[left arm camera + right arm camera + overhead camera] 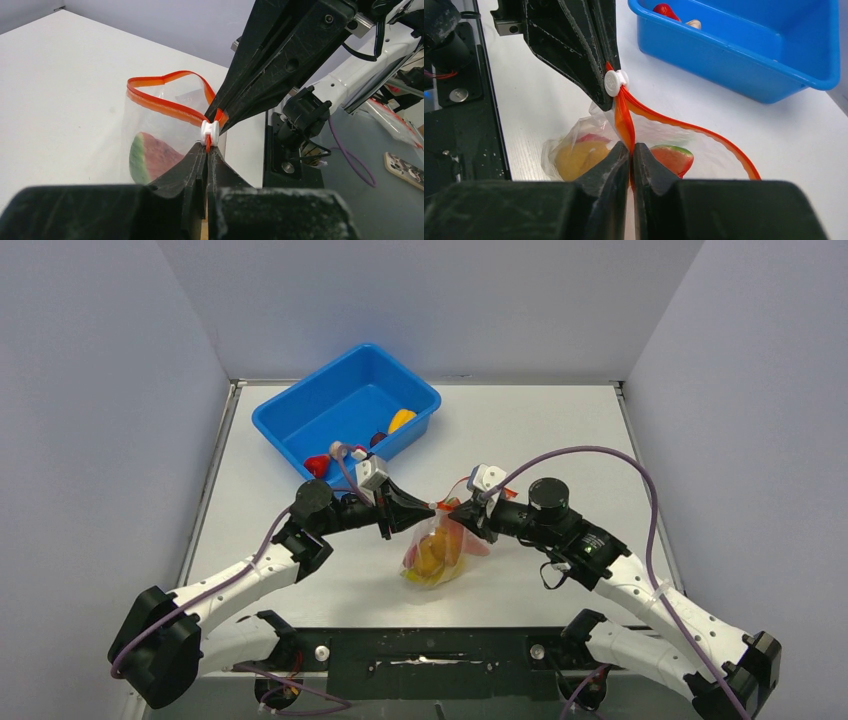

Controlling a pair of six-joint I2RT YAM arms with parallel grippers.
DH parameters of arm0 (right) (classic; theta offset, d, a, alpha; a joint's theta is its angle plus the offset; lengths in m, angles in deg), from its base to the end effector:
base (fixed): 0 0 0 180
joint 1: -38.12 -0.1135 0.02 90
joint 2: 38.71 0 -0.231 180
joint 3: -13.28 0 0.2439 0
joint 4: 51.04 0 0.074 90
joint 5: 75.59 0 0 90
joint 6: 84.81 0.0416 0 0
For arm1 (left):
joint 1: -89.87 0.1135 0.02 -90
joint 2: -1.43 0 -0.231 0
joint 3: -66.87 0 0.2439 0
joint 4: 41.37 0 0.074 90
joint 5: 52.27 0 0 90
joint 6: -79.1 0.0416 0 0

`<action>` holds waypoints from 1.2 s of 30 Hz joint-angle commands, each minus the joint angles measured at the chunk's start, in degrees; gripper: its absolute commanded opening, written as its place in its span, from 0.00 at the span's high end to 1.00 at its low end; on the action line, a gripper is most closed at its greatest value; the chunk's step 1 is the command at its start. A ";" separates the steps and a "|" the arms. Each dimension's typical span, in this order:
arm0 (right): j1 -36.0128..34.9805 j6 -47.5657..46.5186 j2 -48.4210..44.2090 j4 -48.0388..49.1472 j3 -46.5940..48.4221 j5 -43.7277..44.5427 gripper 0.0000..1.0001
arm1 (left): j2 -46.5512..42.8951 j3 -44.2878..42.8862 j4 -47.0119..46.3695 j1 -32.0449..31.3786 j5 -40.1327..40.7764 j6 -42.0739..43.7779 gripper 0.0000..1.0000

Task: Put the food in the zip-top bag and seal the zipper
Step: Zip the zipper food storage bag at the center of the board.

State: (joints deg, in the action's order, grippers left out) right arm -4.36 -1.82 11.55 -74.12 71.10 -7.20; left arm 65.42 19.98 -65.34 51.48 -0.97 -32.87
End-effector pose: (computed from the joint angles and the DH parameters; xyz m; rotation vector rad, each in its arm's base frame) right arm 0.1539 0.1617 0.2931 -1.0315 1.5884 0.7747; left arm 0.1857 -0.1803 0.2621 0.8097 1.4129 -1.3180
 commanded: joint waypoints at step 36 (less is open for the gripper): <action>-1.69 -17.48 12.26 -12.82 19.69 -16.57 0.69 | -3.87 0.47 1.91 0.41 -7.22 9.65 1.00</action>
State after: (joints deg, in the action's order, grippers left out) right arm -5.80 -18.04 23.66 -88.17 88.06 -21.91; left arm 62.73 20.55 -60.32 51.63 -6.74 -24.07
